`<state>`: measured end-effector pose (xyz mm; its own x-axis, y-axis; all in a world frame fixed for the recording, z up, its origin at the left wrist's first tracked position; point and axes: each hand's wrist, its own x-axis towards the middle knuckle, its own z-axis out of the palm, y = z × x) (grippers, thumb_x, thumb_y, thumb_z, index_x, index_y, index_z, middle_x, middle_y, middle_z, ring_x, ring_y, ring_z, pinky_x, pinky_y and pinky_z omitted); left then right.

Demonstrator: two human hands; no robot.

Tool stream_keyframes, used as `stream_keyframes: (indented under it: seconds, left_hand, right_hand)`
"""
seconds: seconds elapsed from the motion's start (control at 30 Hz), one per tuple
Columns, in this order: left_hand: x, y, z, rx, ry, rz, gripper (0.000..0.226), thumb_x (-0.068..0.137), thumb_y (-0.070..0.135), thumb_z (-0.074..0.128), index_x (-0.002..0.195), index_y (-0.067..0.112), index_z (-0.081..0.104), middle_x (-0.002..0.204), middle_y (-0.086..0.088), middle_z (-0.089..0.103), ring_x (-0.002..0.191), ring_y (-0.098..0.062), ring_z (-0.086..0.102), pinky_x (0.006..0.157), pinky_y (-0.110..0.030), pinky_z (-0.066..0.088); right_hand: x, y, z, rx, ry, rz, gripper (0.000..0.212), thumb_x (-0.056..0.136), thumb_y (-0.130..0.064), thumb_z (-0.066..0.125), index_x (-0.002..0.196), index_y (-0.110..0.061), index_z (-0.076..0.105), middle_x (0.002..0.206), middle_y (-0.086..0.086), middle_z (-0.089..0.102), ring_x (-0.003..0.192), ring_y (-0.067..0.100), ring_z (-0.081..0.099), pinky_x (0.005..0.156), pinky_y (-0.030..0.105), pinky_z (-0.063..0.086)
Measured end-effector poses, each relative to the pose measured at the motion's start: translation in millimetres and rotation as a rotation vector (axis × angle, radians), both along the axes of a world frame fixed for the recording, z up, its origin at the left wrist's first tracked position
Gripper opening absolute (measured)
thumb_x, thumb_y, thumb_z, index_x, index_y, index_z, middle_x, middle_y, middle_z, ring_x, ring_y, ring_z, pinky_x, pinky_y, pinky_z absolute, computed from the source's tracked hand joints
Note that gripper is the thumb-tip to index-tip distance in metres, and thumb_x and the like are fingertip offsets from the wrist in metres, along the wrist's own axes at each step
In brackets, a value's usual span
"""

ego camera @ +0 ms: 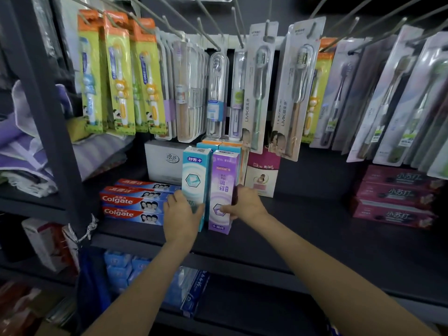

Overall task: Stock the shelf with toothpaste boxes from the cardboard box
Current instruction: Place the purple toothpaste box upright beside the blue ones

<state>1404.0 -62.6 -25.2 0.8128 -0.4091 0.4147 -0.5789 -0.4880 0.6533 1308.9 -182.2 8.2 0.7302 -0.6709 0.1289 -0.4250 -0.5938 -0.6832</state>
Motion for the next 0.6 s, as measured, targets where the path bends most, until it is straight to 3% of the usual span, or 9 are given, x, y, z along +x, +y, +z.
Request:
stream_keyframes:
  seconds: [0.1, 0.2, 0.37, 0.47, 0.53, 0.6]
  left_hand:
    - [0, 1, 0, -0.005, 0.008, -0.006, 0.06, 0.083, 0.032, 0.066, 0.126, -0.001, 0.04, 0.126, -0.019, 0.049, 0.117, -0.033, 0.043, 0.095, -0.042, 0.04]
    - [-2, 3, 1, -0.01, 0.012, -0.007, 0.062, 0.083, 0.032, 0.066, 0.128, 0.0, 0.038, 0.129, -0.018, 0.046, 0.12, -0.032, 0.041, 0.094, -0.042, 0.04]
    - [-7, 9, 2, -0.002, 0.011, 0.005, 0.065, 0.081, 0.032, 0.067, 0.13, 0.003, 0.035, 0.133, -0.015, 0.043, 0.124, -0.03, 0.038, 0.094, -0.041, 0.041]
    - [-6, 14, 4, -0.031, -0.018, 0.0, 0.068, 0.08, 0.03, 0.069, 0.131, 0.003, 0.034, 0.132, -0.016, 0.042, 0.122, -0.03, 0.038, 0.097, -0.041, 0.039]
    - [-5, 17, 6, -0.065, -0.027, -0.026, 0.07, 0.078, 0.03, 0.071, 0.132, 0.002, 0.034, 0.131, -0.016, 0.04, 0.122, -0.03, 0.038, 0.098, -0.042, 0.038]
    - [-6, 19, 9, -0.112, -0.015, -0.074, 0.072, 0.077, 0.029, 0.073, 0.131, 0.002, 0.035, 0.13, -0.017, 0.039, 0.121, -0.031, 0.039, 0.098, -0.043, 0.038]
  right_hand:
    - [-1, 5, -2, -0.055, -0.027, -0.02, 0.055, 0.072, -0.018, 0.079, 0.113, -0.003, 0.046, 0.115, 0.014, 0.061, 0.102, 0.029, 0.062, 0.085, 0.039, 0.054]
    - [-4, 6, -2, -0.062, -0.021, -0.028, 0.053, 0.073, -0.02, 0.078, 0.112, -0.004, 0.047, 0.113, 0.014, 0.06, 0.104, 0.027, 0.06, 0.076, 0.031, 0.049]
    - [-8, 5, -5, 0.08, -0.009, 0.021, 0.049, 0.073, -0.014, 0.078, 0.112, -0.006, 0.049, 0.111, 0.014, 0.06, 0.099, 0.027, 0.063, 0.073, 0.035, 0.058]
    - [-24, 1, 6, 0.076, 0.031, 0.091, 0.052, 0.072, -0.017, 0.079, 0.117, -0.008, 0.053, 0.117, 0.009, 0.062, 0.105, 0.021, 0.06, 0.083, 0.029, 0.051]
    - [-40, -5, 18, 0.15, 0.032, 0.133, 0.046, 0.074, -0.015, 0.078, 0.113, -0.009, 0.055, 0.115, 0.009, 0.064, 0.104, 0.021, 0.06, 0.089, 0.031, 0.051]
    - [-58, -8, 31, 0.204, -0.004, 0.152, 0.033, 0.076, -0.01, 0.075, 0.104, -0.011, 0.057, 0.107, 0.008, 0.064, 0.095, 0.019, 0.06, 0.08, 0.027, 0.05]
